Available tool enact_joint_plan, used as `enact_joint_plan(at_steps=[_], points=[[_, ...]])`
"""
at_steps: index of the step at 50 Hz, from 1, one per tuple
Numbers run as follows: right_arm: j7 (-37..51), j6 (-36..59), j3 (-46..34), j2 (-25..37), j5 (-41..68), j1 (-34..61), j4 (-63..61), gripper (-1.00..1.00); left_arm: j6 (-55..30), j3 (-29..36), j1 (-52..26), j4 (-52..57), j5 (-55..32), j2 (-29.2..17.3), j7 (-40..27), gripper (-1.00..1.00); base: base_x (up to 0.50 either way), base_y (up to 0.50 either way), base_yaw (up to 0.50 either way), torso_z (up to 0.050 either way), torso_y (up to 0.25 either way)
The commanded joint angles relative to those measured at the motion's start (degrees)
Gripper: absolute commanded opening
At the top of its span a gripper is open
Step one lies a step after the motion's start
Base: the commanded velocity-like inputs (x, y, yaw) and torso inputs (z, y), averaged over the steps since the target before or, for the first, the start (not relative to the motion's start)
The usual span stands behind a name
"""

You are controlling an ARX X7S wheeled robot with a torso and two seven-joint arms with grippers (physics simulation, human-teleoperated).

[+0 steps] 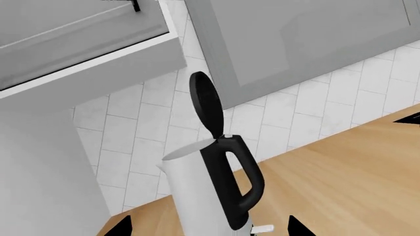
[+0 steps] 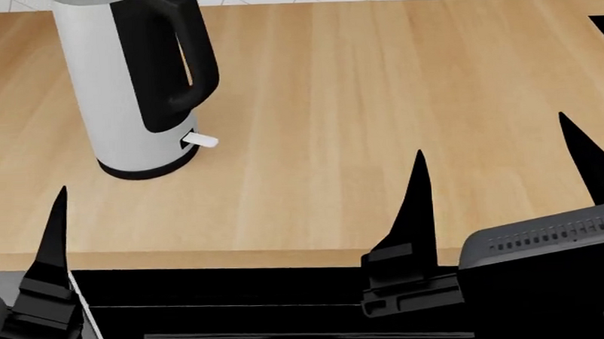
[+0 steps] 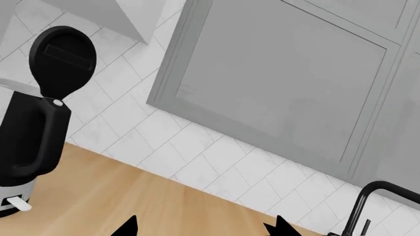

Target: Close the lid of the electric kettle.

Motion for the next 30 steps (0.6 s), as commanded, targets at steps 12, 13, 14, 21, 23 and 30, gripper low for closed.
enact_joint_plan(at_steps=[12, 13, 14, 21, 23, 30], points=[[3.2, -2.1, -0.7, 1.9, 3.0, 1.2, -0.1, 1.00, 1.4, 1.9, -0.8, -1.1, -0.8, -1.4, -1.6, 1.00, 0.07, 0.50, 0.00, 0.000, 0.000], [3.3, -2.2, -0.8, 2.0, 3.1, 1.3, -0.1, 1.00, 1.4, 1.9, -0.8, -1.1, -0.8, -1.5, -1.6, 1.00, 0.07, 0.50, 0.00, 0.000, 0.000], [3.5, -2.3, -0.8, 2.1, 3.3, 1.3, -0.2, 1.00, 1.4, 2.0, -0.9, -1.1, -0.9, -1.5, -1.7, 1.00, 0.07, 0.50, 0.00, 0.000, 0.000], [4.7, -3.2, -0.9, 2.7, 4.1, 1.4, -0.2, 1.00, 1.5, 2.3, -1.3, -1.1, -1.5, -1.8, -2.2, 1.00, 0.07, 0.50, 0.00, 0.000, 0.000], [4.9, -3.6, -1.0, 2.9, 4.2, 1.2, -0.2, 1.00, 1.6, 2.4, -1.4, -1.0, -1.6, -1.9, -2.3, 1.00, 0.07, 0.50, 0.00, 0.000, 0.000], [6.6, -3.9, -0.2, 3.5, 6.2, 2.0, -0.3, 1.00, 2.3, 2.8, -1.2, -1.4, -1.6, -2.2, -2.2, 1.00, 0.01, 0.11, 0.00, 0.000, 0.000]])
